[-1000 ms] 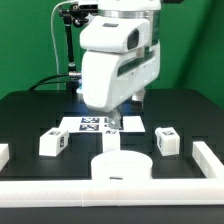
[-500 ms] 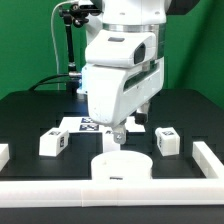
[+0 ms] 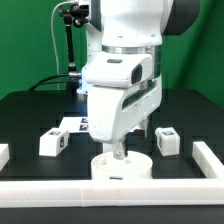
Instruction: Assemble stool
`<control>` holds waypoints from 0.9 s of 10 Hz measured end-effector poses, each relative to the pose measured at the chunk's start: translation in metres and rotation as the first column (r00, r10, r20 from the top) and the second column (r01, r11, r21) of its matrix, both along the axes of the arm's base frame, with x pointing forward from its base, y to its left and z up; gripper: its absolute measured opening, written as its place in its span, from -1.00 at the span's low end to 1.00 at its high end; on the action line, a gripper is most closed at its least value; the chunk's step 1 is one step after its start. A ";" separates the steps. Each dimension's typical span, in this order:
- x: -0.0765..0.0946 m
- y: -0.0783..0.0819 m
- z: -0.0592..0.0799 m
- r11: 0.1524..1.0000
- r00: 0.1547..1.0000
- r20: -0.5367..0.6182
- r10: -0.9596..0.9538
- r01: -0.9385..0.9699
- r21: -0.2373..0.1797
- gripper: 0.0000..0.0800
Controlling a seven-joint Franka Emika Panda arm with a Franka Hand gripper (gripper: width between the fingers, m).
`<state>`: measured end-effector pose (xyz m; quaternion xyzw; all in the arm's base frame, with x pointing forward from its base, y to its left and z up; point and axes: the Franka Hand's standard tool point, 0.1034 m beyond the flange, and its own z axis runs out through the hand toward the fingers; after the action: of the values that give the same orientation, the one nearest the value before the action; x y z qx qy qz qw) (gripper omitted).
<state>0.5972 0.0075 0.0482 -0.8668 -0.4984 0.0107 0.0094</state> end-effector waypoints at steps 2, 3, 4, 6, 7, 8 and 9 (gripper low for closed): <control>-0.005 0.000 -0.008 1.000 1.000 -0.003 -0.002 0.002 0.002 0.62; -0.008 0.001 -0.013 1.000 1.000 -0.005 -0.003 0.003 0.003 0.62; -0.009 0.004 -0.015 1.000 1.000 -0.008 0.001 -0.001 0.004 0.62; -0.013 0.008 -0.017 1.000 1.000 -0.015 0.007 -0.007 0.004 0.62; -0.015 0.008 -0.019 1.000 1.000 -0.019 0.007 -0.007 0.003 0.62; -0.015 0.008 -0.018 1.000 1.000 -0.019 0.006 -0.006 0.003 0.62; -0.015 0.008 -0.019 1.000 1.000 -0.019 0.006 -0.006 0.003 0.62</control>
Offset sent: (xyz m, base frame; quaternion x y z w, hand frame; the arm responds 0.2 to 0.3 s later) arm -0.0089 0.0090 -0.0110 -0.0119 0.0070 0.0088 0.9999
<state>0.5822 0.0155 0.0296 -0.8651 -0.5011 0.0182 0.0157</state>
